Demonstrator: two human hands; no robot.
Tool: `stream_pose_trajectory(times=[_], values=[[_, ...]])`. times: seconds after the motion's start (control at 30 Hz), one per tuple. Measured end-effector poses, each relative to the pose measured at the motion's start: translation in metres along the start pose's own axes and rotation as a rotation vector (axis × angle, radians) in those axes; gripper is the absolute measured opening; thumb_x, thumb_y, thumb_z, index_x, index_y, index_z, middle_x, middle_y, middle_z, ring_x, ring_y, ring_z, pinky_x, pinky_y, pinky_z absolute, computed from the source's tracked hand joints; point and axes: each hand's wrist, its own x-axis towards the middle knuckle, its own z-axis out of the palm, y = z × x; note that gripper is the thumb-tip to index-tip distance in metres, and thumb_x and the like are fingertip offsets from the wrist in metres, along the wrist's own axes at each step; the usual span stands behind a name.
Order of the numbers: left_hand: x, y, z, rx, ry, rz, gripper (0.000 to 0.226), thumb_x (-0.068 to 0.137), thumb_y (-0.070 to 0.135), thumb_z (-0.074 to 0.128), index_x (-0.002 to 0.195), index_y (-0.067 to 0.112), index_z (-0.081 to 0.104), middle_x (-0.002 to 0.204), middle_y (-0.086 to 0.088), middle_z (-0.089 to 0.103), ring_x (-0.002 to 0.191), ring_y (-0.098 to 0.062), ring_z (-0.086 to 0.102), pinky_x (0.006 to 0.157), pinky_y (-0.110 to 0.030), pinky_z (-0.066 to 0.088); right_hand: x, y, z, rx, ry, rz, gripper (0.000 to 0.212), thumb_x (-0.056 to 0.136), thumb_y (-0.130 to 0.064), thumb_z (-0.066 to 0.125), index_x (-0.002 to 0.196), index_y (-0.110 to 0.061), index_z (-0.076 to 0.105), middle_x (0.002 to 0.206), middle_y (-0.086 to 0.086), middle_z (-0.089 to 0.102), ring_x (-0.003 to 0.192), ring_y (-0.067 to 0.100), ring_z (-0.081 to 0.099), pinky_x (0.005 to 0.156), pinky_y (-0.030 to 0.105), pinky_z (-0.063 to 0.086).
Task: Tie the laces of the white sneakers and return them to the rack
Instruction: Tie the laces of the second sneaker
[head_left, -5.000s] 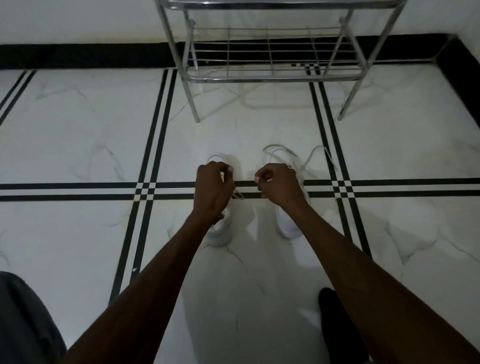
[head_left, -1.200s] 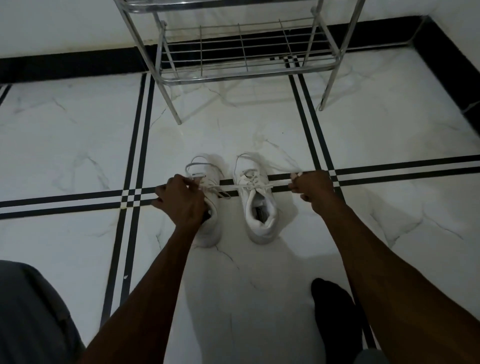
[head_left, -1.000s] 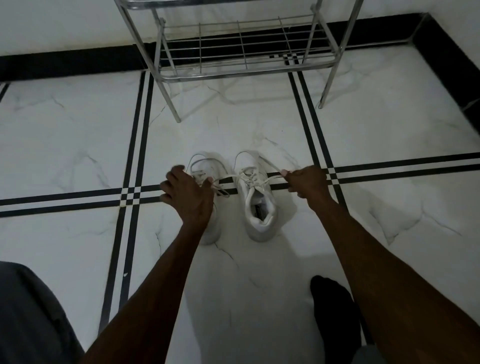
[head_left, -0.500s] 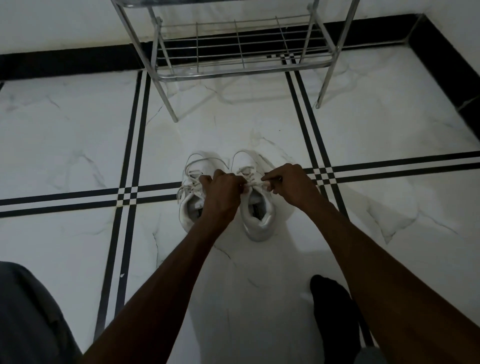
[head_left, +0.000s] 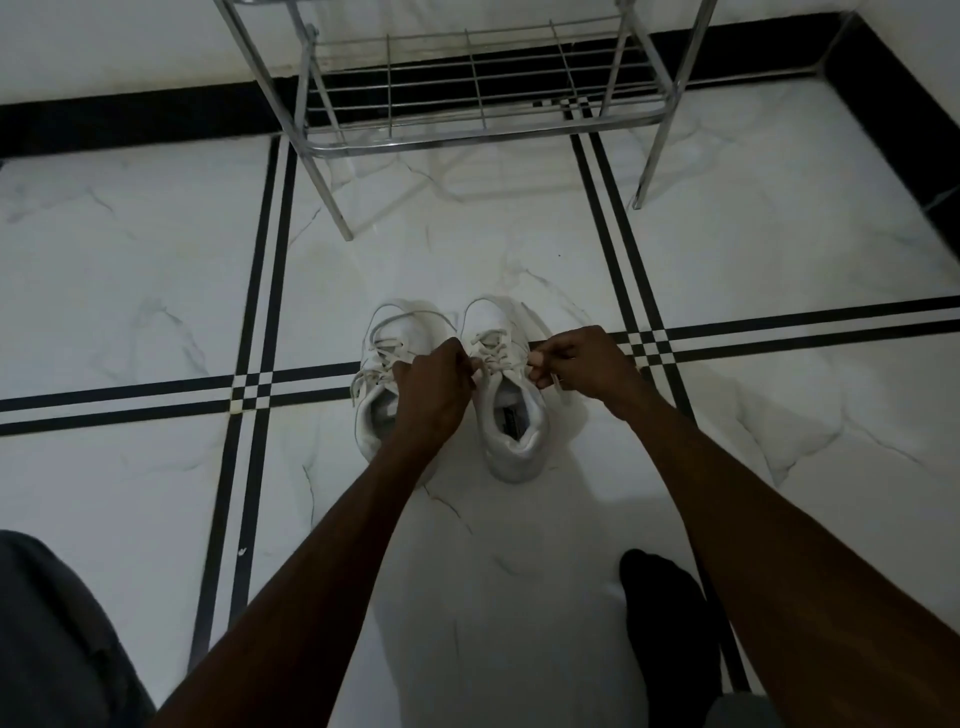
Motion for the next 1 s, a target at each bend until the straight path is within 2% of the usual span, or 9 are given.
stream_pose_trajectory(times=[0.07,0.17,0.23,0.33,0.43,0.57,0.77,0.9,1.0], values=[[0.0,0.007,-0.001,-0.046,0.006,-0.053,0.016,0.101,0.024,0.051,0.085,0.018,0.049,0.098,-0.006,0.076,0.103,-0.037,0.067,0.101,-0.048,0.038,0.0,0.001,0.0,0.064,-0.021,0.076,0.021,0.092,-0.012,0.07,0.104,0.004,0.073,0.094,0.021,0.076,0.069,0.017,0.071,0.056,0.017,0.052],[-0.001,0.02,0.001,-0.182,0.01,-0.16,0.025,0.103,0.031,0.049,0.087,0.012,0.051,0.096,-0.017,0.069,0.102,-0.041,0.064,0.088,-0.044,0.047,0.003,0.003,-0.002,0.175,-0.06,0.212,0.023,0.093,-0.02,0.068,0.104,-0.001,0.072,0.105,0.017,0.076,0.089,0.022,0.073,0.082,0.037,0.059],[-0.001,0.027,0.005,-0.274,0.013,-0.245,0.028,0.104,0.026,0.048,0.098,0.001,0.058,0.106,-0.023,0.069,0.106,-0.042,0.063,0.082,-0.04,0.045,0.005,0.001,0.001,0.237,-0.053,0.262,0.026,0.095,-0.02,0.066,0.106,0.003,0.071,0.109,0.019,0.075,0.095,0.025,0.07,0.09,0.04,0.059],[-0.002,0.034,0.009,-0.367,0.045,-0.347,0.034,0.104,0.024,0.047,0.113,-0.006,0.06,0.117,-0.025,0.066,0.112,-0.041,0.061,0.084,-0.038,0.044,0.008,-0.004,0.011,0.161,0.018,0.263,0.024,0.096,-0.013,0.06,0.107,0.006,0.07,0.109,0.022,0.073,0.097,0.027,0.071,0.077,0.033,0.062],[-0.001,0.039,0.012,-0.48,0.073,-0.425,0.033,0.103,0.021,0.048,0.117,-0.007,0.059,0.119,-0.024,0.065,0.112,-0.038,0.061,0.079,-0.031,0.038,0.009,-0.008,0.023,-0.075,0.128,0.194,0.033,0.102,-0.029,0.048,0.106,0.0,0.065,0.107,0.02,0.071,0.098,0.032,0.071,0.084,0.049,0.06],[-0.003,0.035,0.015,-0.645,0.125,-0.495,0.03,0.103,0.02,0.047,0.115,-0.004,0.061,0.118,-0.022,0.067,0.11,-0.036,0.063,0.093,-0.042,0.052,0.007,-0.013,0.025,-0.231,0.243,0.139,0.04,0.104,-0.03,0.044,0.105,0.004,0.065,0.107,0.02,0.069,0.101,0.034,0.066,0.09,0.048,0.055],[-0.008,0.019,0.029,-0.856,0.144,-0.522,0.027,0.092,0.034,0.047,0.098,0.01,0.061,0.099,-0.013,0.067,0.101,-0.036,0.068,0.094,-0.054,0.057,0.014,0.005,0.029,-0.001,0.28,0.239,0.034,0.097,-0.028,0.055,0.092,0.002,0.071,0.093,0.021,0.075,0.089,0.036,0.073,0.084,0.054,0.059],[-0.006,0.011,0.032,-0.964,0.145,-0.546,0.018,0.087,0.033,0.05,0.077,0.02,0.058,0.088,-0.012,0.068,0.094,-0.036,0.07,0.092,-0.058,0.057,0.008,0.005,0.028,0.184,0.284,0.275,0.008,0.08,-0.018,0.073,0.076,-0.012,0.071,0.094,0.019,0.076,0.092,0.034,0.074,0.087,0.053,0.06],[-0.008,0.016,0.025,-1.041,0.125,-0.576,0.017,0.088,0.027,0.053,0.077,0.016,0.058,0.087,-0.014,0.068,0.095,-0.037,0.07,0.092,-0.054,0.059,0.008,0.009,0.026,0.242,0.255,0.331,0.02,0.082,-0.007,0.073,0.067,-0.017,0.068,0.096,0.023,0.075,0.096,0.039,0.073,0.089,0.058,0.058]])
